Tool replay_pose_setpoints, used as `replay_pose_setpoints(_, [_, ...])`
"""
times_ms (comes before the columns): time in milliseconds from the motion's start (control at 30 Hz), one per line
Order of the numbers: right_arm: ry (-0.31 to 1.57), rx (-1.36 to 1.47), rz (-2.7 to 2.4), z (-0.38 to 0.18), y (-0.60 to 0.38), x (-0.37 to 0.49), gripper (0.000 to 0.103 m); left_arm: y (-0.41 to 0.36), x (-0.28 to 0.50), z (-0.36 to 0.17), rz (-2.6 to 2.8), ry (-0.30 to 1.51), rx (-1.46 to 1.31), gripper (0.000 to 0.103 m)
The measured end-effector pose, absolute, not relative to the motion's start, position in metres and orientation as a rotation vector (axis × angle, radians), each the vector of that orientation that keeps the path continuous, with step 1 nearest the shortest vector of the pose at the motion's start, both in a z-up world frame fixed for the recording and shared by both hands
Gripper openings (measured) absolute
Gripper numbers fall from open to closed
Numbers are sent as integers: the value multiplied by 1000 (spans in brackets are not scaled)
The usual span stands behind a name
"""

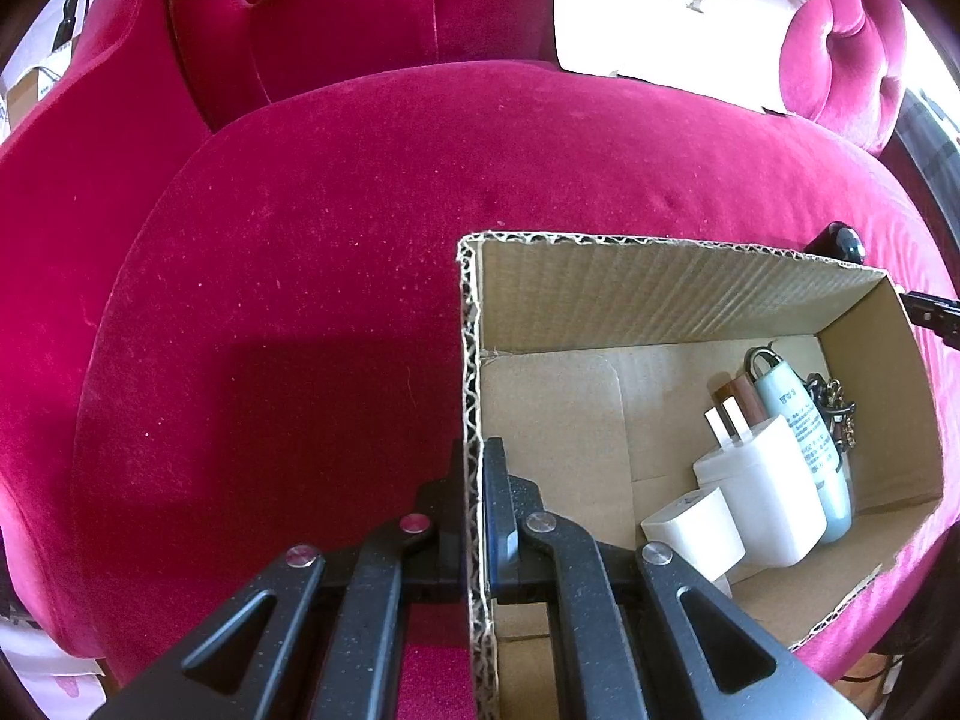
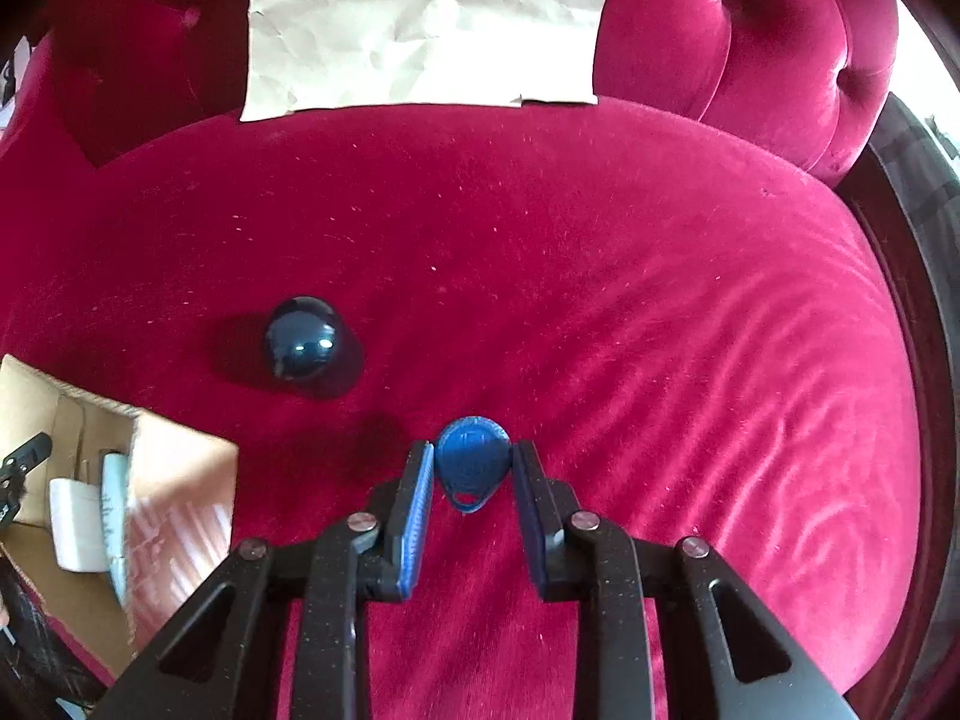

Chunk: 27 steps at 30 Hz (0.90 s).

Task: Organize rigid objects
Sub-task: 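Close the right tool on the blue key fob and lift it, then carry the blue key fob with the right tool into the box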

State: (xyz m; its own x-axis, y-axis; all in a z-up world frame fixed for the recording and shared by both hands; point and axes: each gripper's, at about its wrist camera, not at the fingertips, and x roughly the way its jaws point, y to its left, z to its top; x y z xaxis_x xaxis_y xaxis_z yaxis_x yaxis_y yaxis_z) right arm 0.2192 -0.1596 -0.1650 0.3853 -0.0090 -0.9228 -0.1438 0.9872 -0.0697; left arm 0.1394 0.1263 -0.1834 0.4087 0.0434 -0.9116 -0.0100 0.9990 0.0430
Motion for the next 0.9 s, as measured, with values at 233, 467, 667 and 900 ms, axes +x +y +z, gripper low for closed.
replay_pose_setpoints(233, [1171,-148,74,-147,-155,199,28,124,136,-182,34,1134,34,3])
replay_pose_setpoints(467, [1165,-141,68,-134,-148,181,28,125,135,-184,30,1133,32,3])
replay_pose_setpoints(667, [1157,-142,71,-119,-140,167,28,127,135,-186,27,1130,30,3])
replay_pose_setpoints(900, [1143,-145,74,-102,-127,157,28,128,134,-186,27,1129,28,3])
